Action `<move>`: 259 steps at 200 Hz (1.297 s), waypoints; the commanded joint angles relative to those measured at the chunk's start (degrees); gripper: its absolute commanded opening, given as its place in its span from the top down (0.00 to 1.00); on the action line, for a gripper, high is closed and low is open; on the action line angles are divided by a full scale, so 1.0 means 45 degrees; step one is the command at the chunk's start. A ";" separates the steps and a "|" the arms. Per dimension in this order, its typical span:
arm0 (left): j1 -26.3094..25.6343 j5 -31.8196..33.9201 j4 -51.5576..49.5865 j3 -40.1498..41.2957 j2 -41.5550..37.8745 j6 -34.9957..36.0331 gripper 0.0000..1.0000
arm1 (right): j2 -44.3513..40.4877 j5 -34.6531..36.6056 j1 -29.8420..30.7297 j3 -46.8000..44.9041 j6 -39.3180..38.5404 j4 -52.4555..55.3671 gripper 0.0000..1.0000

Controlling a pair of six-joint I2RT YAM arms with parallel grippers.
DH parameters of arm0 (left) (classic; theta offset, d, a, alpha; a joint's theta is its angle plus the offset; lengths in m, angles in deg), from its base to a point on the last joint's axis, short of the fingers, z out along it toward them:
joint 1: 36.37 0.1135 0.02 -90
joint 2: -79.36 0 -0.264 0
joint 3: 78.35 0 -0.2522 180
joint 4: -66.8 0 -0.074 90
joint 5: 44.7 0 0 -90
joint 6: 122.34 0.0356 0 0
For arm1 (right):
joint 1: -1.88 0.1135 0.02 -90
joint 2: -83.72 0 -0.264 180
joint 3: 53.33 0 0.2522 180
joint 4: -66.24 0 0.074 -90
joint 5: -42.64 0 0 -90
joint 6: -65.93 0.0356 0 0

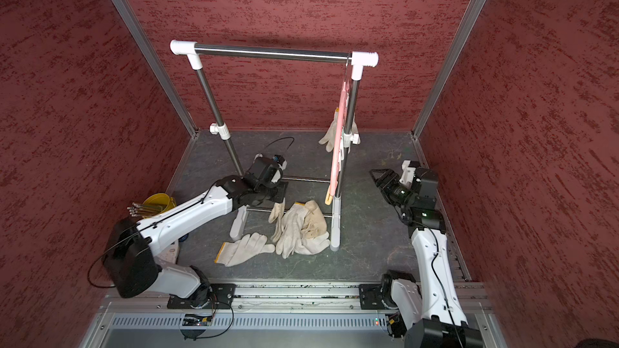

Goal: Clip the gloves onto a hanger to dry
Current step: Pick up the glove from the center of the board, then open the clamp at the hanger.

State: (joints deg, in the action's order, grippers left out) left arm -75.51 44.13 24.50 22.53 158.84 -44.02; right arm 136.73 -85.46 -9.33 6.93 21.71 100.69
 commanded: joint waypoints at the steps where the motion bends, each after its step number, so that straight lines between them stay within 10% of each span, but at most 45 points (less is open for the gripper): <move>1: 0.0657 -0.3256 0.2543 -0.0641 -0.1276 0.2156 1.00 | 0.0319 -0.0938 0.0003 0.1380 -0.1303 -0.0903 0.36; 71: 0.1064 -0.5912 0.1128 -0.6873 0.1197 0.1982 1.00 | 0.2240 -0.2184 0.0008 0.4316 -0.2452 -0.3560 0.39; 259: -0.0125 -0.2628 0.2119 -1.5371 0.8486 0.0028 1.00 | 0.5950 -0.3289 0.0257 0.7161 -0.3200 -0.5627 0.39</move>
State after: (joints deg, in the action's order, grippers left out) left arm -74.04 32.19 31.76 -42.08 194.08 -42.52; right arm 164.51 -100.30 -8.45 39.74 10.26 74.99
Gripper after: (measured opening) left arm 0.072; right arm 0.610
